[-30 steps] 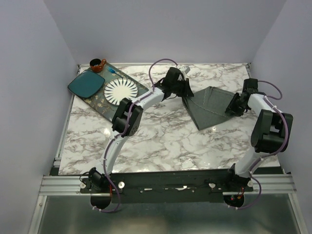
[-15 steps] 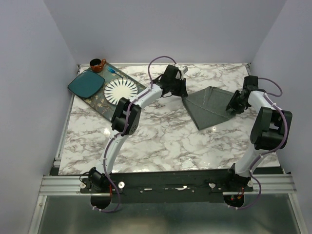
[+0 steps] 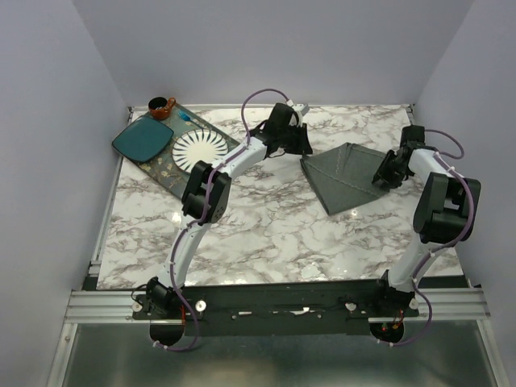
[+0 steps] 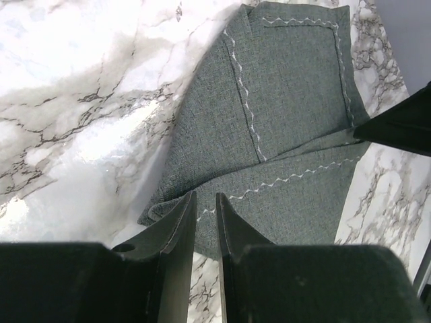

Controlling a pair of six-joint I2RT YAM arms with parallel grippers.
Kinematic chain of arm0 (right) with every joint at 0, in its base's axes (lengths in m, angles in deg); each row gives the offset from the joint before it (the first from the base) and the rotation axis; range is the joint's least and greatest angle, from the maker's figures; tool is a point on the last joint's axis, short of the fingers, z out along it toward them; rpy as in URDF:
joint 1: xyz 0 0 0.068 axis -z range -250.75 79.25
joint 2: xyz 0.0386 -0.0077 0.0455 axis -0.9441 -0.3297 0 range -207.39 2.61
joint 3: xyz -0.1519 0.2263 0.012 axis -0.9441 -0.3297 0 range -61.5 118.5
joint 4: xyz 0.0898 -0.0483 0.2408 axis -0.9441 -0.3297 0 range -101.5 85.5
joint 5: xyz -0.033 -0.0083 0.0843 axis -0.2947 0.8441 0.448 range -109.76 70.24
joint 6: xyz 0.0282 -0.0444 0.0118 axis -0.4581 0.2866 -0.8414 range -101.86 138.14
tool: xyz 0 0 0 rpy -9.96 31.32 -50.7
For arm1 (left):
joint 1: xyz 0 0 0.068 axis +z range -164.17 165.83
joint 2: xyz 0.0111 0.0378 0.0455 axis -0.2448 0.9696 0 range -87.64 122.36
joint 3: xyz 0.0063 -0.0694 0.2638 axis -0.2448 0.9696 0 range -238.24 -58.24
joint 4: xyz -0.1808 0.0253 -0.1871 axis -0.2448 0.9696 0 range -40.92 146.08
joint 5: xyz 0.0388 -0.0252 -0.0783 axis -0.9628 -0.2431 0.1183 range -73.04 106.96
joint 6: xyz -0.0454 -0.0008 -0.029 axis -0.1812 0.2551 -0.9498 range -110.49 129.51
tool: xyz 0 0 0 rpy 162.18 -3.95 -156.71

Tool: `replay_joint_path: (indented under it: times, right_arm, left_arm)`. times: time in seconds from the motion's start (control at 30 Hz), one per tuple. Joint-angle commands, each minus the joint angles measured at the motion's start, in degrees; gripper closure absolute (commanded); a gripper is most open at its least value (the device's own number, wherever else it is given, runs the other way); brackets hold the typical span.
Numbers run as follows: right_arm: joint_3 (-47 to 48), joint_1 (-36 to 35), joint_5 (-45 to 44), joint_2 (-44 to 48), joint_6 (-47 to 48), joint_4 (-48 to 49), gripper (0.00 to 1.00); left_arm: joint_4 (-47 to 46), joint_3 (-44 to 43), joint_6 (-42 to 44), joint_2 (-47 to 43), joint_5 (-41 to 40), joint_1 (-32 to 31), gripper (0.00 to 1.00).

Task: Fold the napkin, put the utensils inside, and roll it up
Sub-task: Fold the napkin

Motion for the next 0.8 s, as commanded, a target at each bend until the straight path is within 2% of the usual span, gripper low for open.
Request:
replay_joint_path:
  times: [0.0, 0.17, 0.27, 0.3, 0.33, 0.43, 0.47, 0.53, 0.57, 0.63, 0.67, 0.77]
  right_arm:
    - [-0.87, 0.01, -4.86, -2.65, 0.85, -0.36, 0.55]
    - [-0.09, -0.08, -4.94, -1.52, 1.99, -1.32, 0.55]
    - [2.02, -1.13, -8.02, 2.43, 3.13, -3.79, 0.52]
    - [1.94, -1.65, -8.02, 4.01, 3.75, -3.79, 0.47]
    - [1.85, -1.83, -8.02, 6.55, 3.93, -3.88, 0.38]
    - [1.76, -3.50, -7.59, 9.38, 4.80, -6.33, 0.29]
    - [1.15, -4.55, -8.02, 11.74, 5.50, -6.34, 0.28]
    - [-1.57, -9.55, -8.55, 14.30, 7.61, -5.47, 0.23]
    - [-2.54, -11.74, -9.77, 16.66, 8.40, -5.20, 0.20]
    - [-5.43, -18.60, -14.61, 18.96, 9.90, -4.32, 0.15]
    - [-6.23, -20.54, -15.49, 19.84, 10.08, -3.88, 0.15]
    - [-7.56, -28.80, -19.78, 21.34, 10.43, -3.18, 0.14]
  left_arm:
    - [0.13, 0.00, 0.32, 2.36, -0.17, 0.40, 0.74]
    - [6.19, -6.22, 2.44, 3.33, -2.28, 1.28, 0.69]
    - [6.11, -7.04, 1.12, -1.31, -3.68, 2.34, 0.62]
    - [5.67, -6.69, 0.86, -3.07, -4.12, 2.34, 0.59]
    - [5.58, -6.34, 0.34, -6.57, -4.82, 2.34, 0.58]
    - [4.36, 0.32, -5.97, -15.35, -7.46, 2.42, 0.55]
    - [3.66, 6.26, -9.04, -17.83, -8.42, 2.34, 0.55]
    - [1.20, 13.14, -11.79, -25.45, -9.31, 2.42, 0.55]
    - [0.75, 19.62, -12.76, -28.02, -9.83, 2.34, 0.54]
    - [0.49, 25.54, -14.78, -36.08, -13.34, 2.60, 0.55]
    - [0.14, 31.23, -15.40, -38.66, -14.23, 2.69, 0.54]
    - [1.01, 40.12, -20.14, -47.80, -17.40, 4.00, 0.54]
